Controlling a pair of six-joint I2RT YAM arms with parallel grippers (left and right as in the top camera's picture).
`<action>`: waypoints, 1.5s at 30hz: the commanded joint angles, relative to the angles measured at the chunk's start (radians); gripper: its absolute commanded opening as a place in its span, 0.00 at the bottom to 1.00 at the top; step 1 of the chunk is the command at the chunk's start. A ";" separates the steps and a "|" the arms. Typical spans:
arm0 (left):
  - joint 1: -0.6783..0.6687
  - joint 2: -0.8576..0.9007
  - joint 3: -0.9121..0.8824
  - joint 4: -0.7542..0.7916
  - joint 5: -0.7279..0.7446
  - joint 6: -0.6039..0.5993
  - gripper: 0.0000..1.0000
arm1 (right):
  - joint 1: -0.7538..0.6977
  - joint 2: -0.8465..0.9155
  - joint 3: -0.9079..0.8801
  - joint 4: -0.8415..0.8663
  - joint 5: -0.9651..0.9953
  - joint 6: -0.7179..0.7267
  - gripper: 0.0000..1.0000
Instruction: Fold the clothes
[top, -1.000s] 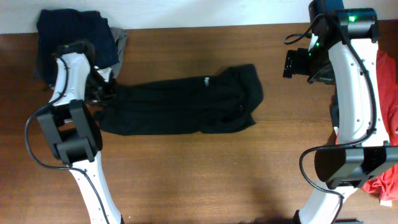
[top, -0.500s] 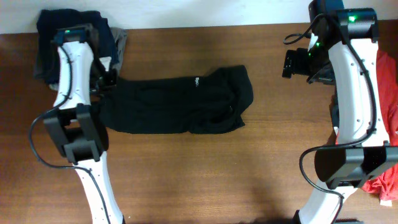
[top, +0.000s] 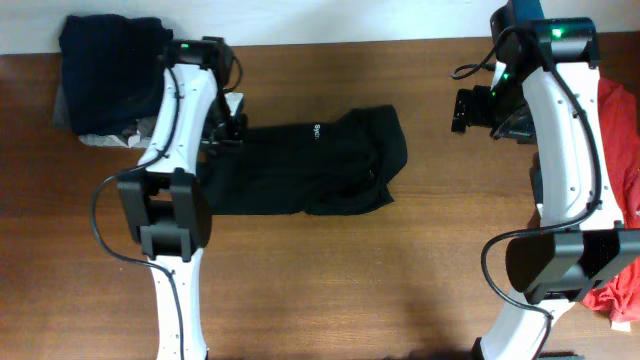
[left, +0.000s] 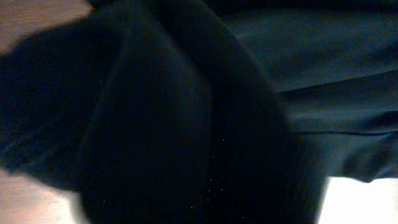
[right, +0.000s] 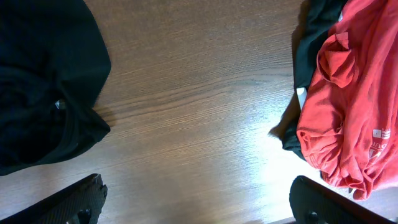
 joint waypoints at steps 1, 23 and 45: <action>-0.039 0.007 0.019 0.005 0.014 -0.007 0.37 | 0.003 -0.018 -0.006 0.000 -0.002 0.003 0.99; -0.021 0.011 0.025 0.094 0.097 0.032 0.65 | 0.003 -0.018 -0.006 0.002 -0.002 0.003 0.99; -0.032 0.152 0.022 0.144 0.182 0.019 0.04 | 0.003 -0.018 -0.006 0.000 -0.002 0.003 0.99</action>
